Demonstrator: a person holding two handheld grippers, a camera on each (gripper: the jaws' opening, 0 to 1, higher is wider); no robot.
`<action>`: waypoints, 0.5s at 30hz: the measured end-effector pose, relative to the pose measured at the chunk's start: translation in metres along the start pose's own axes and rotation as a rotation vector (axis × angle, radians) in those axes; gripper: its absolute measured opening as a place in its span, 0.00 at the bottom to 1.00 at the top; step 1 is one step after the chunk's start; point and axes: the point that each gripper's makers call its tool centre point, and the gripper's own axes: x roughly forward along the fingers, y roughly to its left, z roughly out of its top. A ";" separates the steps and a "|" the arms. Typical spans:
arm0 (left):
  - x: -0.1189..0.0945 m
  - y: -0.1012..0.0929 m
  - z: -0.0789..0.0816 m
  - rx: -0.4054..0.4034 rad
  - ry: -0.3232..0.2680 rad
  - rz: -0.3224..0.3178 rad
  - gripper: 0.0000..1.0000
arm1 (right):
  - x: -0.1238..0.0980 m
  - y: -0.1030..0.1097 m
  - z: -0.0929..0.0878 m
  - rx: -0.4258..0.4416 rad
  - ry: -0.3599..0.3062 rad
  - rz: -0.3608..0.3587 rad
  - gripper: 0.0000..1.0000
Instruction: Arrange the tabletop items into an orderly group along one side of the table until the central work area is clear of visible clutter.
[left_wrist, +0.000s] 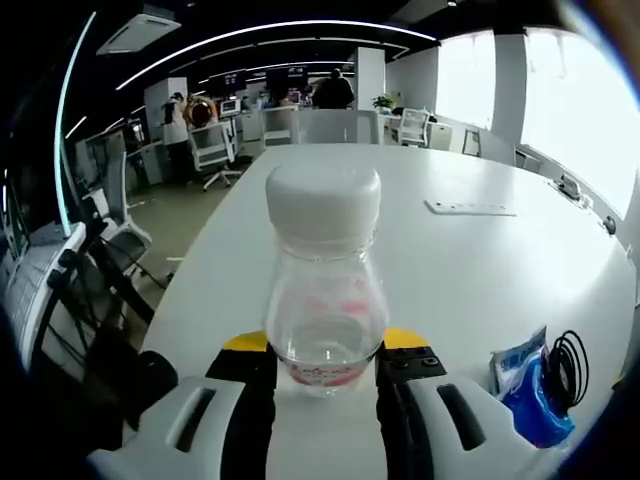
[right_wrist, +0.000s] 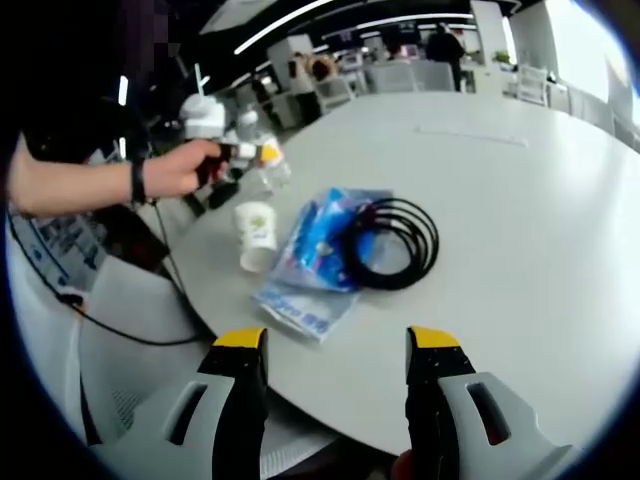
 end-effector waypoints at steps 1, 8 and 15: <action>0.000 0.000 0.000 -0.006 -0.001 -0.002 0.38 | 0.000 0.000 0.000 -0.001 0.001 0.001 0.54; 0.001 0.000 0.001 -0.019 -0.003 -0.021 0.39 | 0.001 0.001 0.001 -0.003 0.004 0.005 0.54; -0.009 0.000 0.011 -0.065 -0.032 -0.047 0.39 | 0.002 -0.001 0.003 -0.003 0.000 0.001 0.55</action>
